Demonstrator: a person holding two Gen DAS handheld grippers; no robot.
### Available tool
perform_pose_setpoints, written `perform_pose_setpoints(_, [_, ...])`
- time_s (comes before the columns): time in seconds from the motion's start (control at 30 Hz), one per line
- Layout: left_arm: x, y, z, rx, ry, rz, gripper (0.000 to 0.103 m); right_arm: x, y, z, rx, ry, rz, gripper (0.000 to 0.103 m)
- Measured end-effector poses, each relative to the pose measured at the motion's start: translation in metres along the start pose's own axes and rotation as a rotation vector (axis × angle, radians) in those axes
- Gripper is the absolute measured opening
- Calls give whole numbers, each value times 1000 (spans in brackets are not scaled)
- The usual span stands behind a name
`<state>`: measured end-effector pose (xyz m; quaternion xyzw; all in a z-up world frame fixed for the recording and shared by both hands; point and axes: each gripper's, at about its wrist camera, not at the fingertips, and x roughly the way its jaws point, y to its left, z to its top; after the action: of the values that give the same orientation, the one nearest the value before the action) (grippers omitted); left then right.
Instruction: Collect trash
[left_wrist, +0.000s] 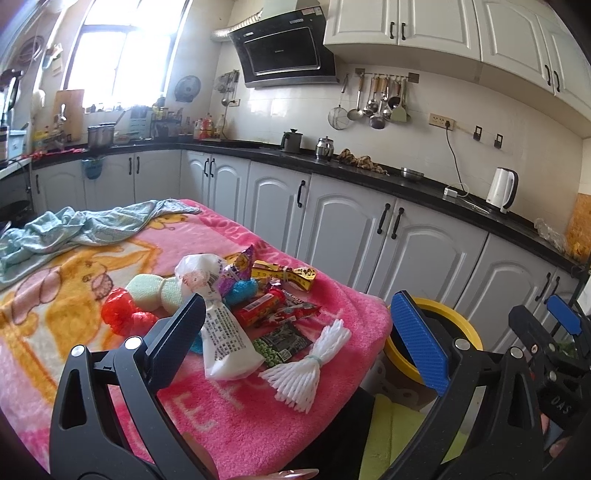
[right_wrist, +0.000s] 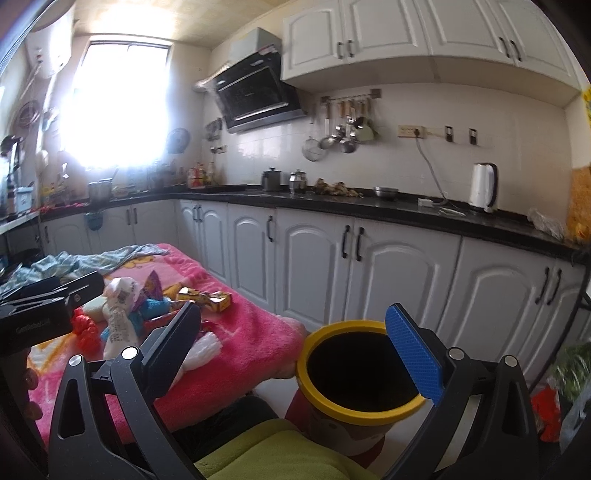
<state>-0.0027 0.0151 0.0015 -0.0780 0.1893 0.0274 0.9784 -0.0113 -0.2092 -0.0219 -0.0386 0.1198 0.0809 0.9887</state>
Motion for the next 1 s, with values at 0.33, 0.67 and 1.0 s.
perform_pose_setpoints(0.33, [-1,32,7,-79,-13,72,92,12,39,11,-95,32,136,97])
perform_pose_setpoints(0.67, [-3,84,13,-192,-26,179,92,37,70,25,-101,113,255,97])
perform_pose_setpoints(1.0, [3,133,9,-295,1,273,92,85,98,28,-87,202,311,97])
